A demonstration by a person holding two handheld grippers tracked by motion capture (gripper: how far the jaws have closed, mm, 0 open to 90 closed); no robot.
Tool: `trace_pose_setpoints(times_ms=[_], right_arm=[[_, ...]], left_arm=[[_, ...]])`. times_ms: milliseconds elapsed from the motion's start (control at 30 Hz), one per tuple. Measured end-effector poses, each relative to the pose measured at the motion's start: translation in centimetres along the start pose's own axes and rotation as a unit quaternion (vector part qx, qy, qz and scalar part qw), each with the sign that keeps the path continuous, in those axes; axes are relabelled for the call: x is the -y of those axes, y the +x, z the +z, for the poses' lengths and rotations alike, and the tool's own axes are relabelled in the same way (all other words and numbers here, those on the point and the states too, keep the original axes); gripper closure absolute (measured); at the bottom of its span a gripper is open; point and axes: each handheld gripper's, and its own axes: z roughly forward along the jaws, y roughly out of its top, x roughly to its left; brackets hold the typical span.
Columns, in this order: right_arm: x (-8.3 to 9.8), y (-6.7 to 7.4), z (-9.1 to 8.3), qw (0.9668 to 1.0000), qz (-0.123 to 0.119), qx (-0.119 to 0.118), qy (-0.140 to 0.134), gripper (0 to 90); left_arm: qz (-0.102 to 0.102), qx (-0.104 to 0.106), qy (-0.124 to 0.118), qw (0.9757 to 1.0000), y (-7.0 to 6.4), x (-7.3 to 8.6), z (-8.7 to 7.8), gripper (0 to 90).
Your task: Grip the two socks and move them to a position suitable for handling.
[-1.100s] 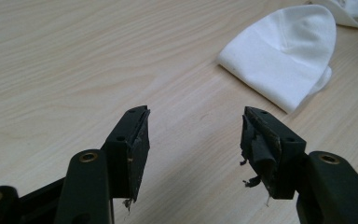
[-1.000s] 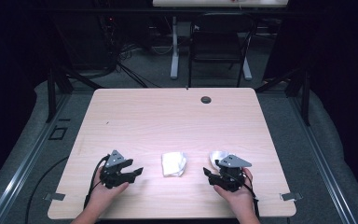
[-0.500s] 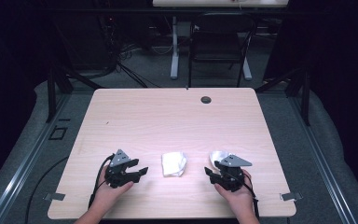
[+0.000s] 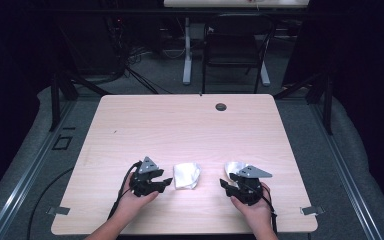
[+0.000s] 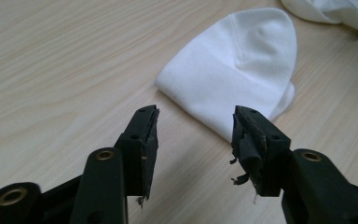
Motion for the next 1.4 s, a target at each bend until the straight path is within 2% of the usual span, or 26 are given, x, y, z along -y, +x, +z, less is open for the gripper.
trace_pose_setpoints(times_ms=[200, 300, 600, 700, 1000, 1100, 1233, 1400], right_arm=[[0.2, -0.2, 0.2, 1.0, 0.008, 0.0, 0.0, 53.4], [0.2, -0.3, 0.2, 1.0, 0.009, 0.001, 0.001, 53.4], [0.2, -0.3, 0.2, 0.9999, 0.011, 0.001, -0.004, 53.3], [0.2, -0.4, 0.2, 0.9999, 0.012, -0.001, -0.004, 53.3], [0.2, -0.4, 0.2, 0.9999, 0.013, -0.002, -0.005, 53.4], [0.2, -0.4, 0.1, 0.9999, 0.012, -0.001, -0.005, 53.4], [0.2, -0.4, 0.2, 0.9999, 0.014, -0.001, -0.006, 53.2], [0.2, -0.4, 0.2, 0.9999, 0.014, 0.0, -0.006, 53.0]], left_arm=[[-0.012, 0.003, 0.0, 0.9999, -0.4, -1.0, 1.4, 57.8], [-0.003, 0.001, 0.003, 1.0, -0.7, -1.4, 1.9, 60.0], [-0.002, 0.006, 0.007, 1.0, -1.5, -1.6, 3.6, 61.2], [0.007, 0.005, 0.021, 0.9997, -1.6, -1.4, 4.3, 61.2], [0.029, 0.014, 0.036, 0.9988, -1.9, -1.0, 4.2, 62.5], [0.039, 0.019, 0.038, 0.9983, -2.2, -0.6, 3.8, 62.4], [0.044, 0.022, 0.035, 0.9982, -2.4, -0.2, 3.4, 62.4], [0.057, 0.03, 0.043, 0.997, -2.8, 0.3, 2.7, 62.5]])
